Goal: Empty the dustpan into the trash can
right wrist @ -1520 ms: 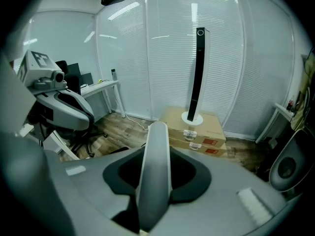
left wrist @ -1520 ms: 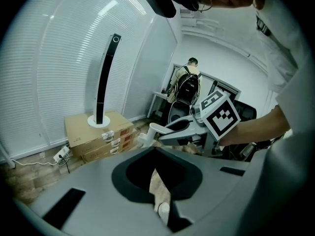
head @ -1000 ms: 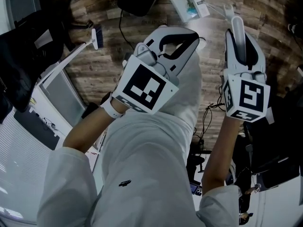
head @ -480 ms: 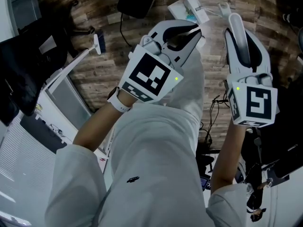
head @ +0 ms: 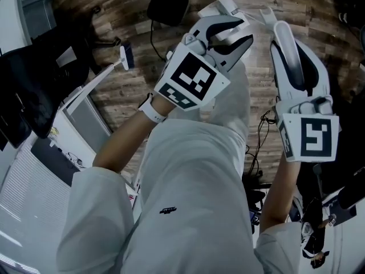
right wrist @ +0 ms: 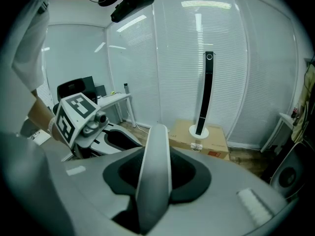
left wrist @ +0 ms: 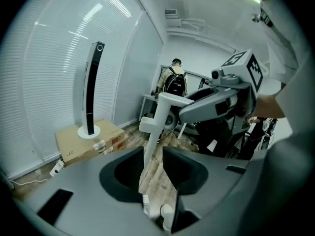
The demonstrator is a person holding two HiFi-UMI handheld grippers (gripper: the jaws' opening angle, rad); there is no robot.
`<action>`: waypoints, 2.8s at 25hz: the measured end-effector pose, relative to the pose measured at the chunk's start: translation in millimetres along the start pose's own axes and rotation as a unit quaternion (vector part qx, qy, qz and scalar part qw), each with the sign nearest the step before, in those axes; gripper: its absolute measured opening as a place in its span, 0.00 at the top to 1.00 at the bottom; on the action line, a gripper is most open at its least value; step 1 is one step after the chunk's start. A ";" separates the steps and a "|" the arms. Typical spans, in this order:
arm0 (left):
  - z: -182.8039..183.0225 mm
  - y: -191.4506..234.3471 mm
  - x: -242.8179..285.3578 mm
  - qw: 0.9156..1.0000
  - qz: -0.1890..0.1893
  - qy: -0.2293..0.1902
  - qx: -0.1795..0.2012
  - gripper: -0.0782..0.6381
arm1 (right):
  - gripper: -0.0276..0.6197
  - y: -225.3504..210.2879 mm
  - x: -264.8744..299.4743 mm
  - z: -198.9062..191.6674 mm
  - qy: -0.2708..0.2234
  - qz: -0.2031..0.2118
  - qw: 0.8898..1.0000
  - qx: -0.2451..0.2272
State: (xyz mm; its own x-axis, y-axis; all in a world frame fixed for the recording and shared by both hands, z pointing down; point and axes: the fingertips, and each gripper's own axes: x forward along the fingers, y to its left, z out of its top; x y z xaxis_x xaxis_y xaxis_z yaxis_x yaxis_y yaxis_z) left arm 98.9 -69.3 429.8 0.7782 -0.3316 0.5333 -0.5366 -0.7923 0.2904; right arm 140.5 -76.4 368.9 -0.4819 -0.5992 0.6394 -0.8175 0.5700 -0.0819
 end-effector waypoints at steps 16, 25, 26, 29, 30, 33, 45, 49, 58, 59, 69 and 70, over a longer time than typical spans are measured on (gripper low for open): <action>41.5 -13.7 2.8 0.998 -0.037 -0.017 0.046 0.71 | 0.76 37.8 -41.8 70.2 -0.028 0.030 0.999 -0.031; 69.1 -15.7 -14.4 0.994 -0.050 -0.019 0.093 0.76 | 0.75 46.3 -58.7 98.9 -0.037 0.032 0.998 -0.045; 73.4 -16.1 -16.2 0.994 -0.051 -0.023 0.094 0.76 | 0.75 46.3 -60.8 103.9 -0.040 0.028 0.998 -0.042; 86.3 -17.0 -23.2 0.993 -0.049 -0.036 0.097 0.76 | 0.76 47.6 -68.2 116.8 -0.052 0.021 0.997 -0.044; 90.6 -16.5 -25.9 0.993 -0.048 -0.040 0.100 0.76 | 0.76 48.1 -71.0 119.0 -0.054 0.023 0.997 -0.053; 105.0 -10.3 -37.7 0.992 -0.046 -0.051 0.108 0.75 | 0.76 53.3 -75.8 133.0 -0.064 0.023 0.995 -0.069; 146.0 18.0 -87.3 0.987 -0.012 -0.087 0.138 0.73 | 0.76 81.0 -81.2 184.9 -0.117 0.035 0.987 -0.109; 146.8 31.6 -110.2 0.985 0.008 -0.087 0.149 0.73 | 0.76 99.3 -75.2 198.0 -0.129 0.055 0.983 -0.121; 144.3 53.2 -160.3 0.983 0.056 -0.091 0.150 0.74 | 0.76 135.2 -67.9 218.5 -0.147 0.104 0.974 -0.139; 143.7 54.3 -165.7 0.983 0.061 -0.092 0.149 0.74 | 0.76 139.5 -68.0 220.4 -0.149 0.110 0.972 -0.142; 126.5 61.3 -208.7 0.978 0.116 -0.097 0.142 0.74 | 0.76 184.4 -65.6 228.3 -0.164 0.166 0.953 -0.194; 123.3 61.4 -212.2 0.977 0.122 -0.098 0.144 0.74 | 0.76 189.2 -65.3 227.2 -0.168 0.173 0.950 -0.200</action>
State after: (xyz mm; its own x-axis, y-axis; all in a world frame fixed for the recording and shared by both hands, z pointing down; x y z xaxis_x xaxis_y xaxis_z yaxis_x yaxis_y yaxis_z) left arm -58.9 -110.7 236.4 0.7020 -0.5977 0.3873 -0.6214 -0.7797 -0.0770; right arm -54.4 -57.1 137.9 -0.8278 -0.4443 0.3425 -0.4390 0.8932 0.0977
